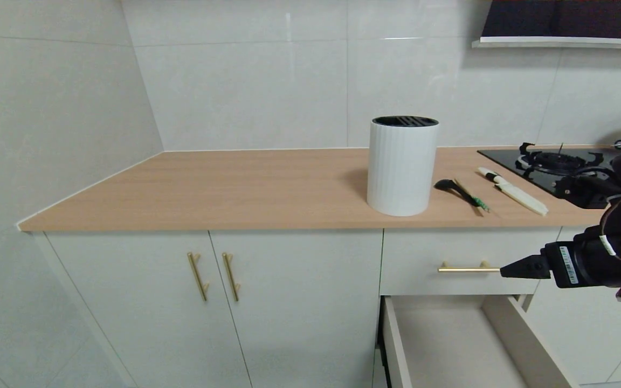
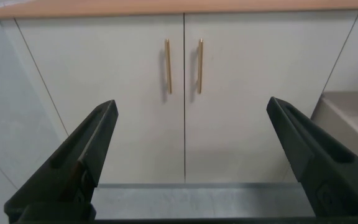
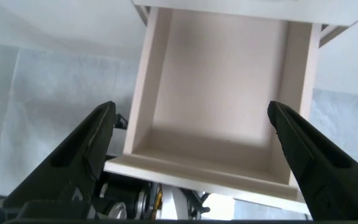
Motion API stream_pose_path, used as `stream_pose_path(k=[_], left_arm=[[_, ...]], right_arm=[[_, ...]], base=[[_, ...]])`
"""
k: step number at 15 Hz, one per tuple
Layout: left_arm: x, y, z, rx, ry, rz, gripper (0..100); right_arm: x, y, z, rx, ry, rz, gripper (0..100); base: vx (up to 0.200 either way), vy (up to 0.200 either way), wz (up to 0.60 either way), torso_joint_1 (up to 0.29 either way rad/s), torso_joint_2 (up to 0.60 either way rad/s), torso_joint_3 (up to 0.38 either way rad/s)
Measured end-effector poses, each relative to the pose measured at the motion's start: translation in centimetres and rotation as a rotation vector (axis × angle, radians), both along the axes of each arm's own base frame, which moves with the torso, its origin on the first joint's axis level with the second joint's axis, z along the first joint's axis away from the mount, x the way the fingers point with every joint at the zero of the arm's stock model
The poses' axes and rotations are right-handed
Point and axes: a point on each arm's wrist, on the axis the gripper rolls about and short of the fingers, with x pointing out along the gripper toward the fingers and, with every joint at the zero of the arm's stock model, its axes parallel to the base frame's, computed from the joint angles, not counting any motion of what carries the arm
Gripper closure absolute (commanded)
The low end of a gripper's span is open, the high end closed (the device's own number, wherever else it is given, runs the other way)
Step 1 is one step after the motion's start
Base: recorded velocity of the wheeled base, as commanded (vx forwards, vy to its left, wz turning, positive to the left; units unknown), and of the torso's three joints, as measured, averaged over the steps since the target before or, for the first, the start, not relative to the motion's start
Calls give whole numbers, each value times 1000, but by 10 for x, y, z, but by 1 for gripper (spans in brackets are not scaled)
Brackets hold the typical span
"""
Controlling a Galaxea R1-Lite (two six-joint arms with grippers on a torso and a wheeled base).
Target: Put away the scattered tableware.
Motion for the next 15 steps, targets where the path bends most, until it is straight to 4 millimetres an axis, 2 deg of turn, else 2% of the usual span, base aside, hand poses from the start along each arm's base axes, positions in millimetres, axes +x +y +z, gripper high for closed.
stream_pose_path(k=[4, 6, 9, 12, 15], left_arm=[[0, 0, 0, 0, 0, -1, 0], [0, 0, 0, 0, 0, 0, 0], [0, 0, 0, 0, 0, -1, 0], [0, 0, 0, 0, 0, 0, 0], [0, 0, 0, 0, 0, -1, 0]], right_arm=[[0, 0, 2, -4, -13, 8, 0], [9, 1, 7, -1, -76, 16, 0], [42, 1, 19, -12, -166, 8, 0], [84, -1, 28, -19, -205, -21, 0], [120, -6, 19, -45, -178, -66, 0]], base=[[0, 0, 0, 53, -124, -71], [0, 0, 0, 0, 0, 0], [0, 0, 0, 0, 0, 0], [0, 0, 0, 0, 0, 0], [0, 0, 0, 0, 0, 0]])
